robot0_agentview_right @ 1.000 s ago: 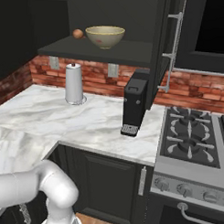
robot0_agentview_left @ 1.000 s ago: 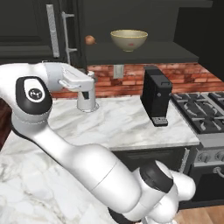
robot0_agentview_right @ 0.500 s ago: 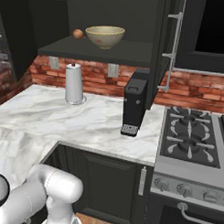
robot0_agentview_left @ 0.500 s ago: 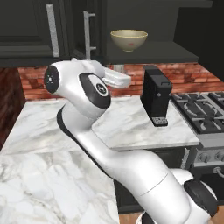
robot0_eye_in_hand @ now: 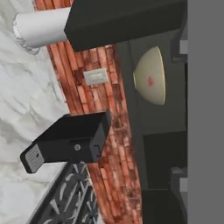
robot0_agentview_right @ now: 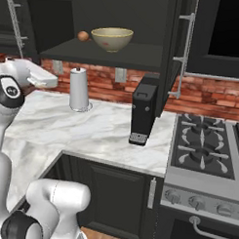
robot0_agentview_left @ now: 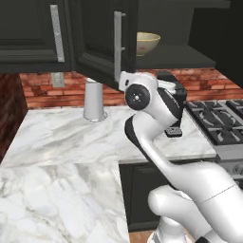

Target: Pick the mug and place it in the sink. Pick the bowl and place it in the open cabinet and then close the cabinet.

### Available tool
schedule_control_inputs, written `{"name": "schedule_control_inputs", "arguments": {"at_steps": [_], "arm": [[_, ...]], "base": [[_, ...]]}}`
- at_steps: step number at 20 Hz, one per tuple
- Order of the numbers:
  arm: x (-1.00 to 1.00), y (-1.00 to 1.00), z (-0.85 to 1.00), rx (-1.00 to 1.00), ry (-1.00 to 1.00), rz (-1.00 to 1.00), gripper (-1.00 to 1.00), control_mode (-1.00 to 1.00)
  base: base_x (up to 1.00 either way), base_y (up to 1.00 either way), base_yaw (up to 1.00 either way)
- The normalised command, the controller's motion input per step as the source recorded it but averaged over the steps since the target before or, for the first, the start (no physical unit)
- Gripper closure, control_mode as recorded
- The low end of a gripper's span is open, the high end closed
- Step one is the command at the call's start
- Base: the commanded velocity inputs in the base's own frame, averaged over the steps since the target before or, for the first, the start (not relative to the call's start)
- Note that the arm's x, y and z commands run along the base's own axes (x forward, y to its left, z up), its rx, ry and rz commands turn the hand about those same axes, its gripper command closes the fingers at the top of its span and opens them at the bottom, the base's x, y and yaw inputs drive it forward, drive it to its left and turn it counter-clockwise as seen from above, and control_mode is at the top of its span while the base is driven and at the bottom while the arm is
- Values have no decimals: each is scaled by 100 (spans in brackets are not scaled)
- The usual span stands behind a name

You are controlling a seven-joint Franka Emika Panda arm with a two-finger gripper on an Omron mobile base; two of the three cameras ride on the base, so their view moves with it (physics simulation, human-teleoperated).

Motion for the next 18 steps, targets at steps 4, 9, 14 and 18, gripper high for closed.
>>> {"name": "schedule_control_inputs", "arguments": {"at_steps": [4,9,14,18], "arm": [[95,-62,-28,-3,5,0,-100,-100],[100,-74,-25,-3,16,0,-100,-100],[100,-52,-19,-8,25,-12,-100,-100],[94,-32,-24,-8,23,-17,-100,-100]], "base": [[0,0,0],[0,0,0],[0,0,0],[0,0,0]]}}
